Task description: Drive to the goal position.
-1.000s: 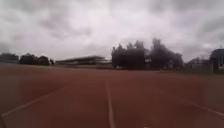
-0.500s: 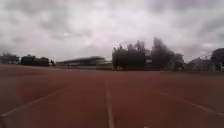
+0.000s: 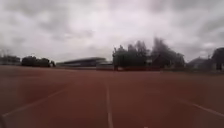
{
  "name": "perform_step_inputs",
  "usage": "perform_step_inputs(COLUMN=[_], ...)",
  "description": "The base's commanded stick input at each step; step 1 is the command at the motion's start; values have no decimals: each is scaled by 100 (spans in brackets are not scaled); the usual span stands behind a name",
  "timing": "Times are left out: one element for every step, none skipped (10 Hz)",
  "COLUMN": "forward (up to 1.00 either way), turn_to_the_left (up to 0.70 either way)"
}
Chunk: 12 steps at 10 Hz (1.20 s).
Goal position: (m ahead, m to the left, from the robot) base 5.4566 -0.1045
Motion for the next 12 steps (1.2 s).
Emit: perform_step_inputs(forward=[70,70,70,70,70,70,70,70,70,70,70,70], turn_to_the_left=[0,0,0,0,0,0,0,0,0,0,0,0])
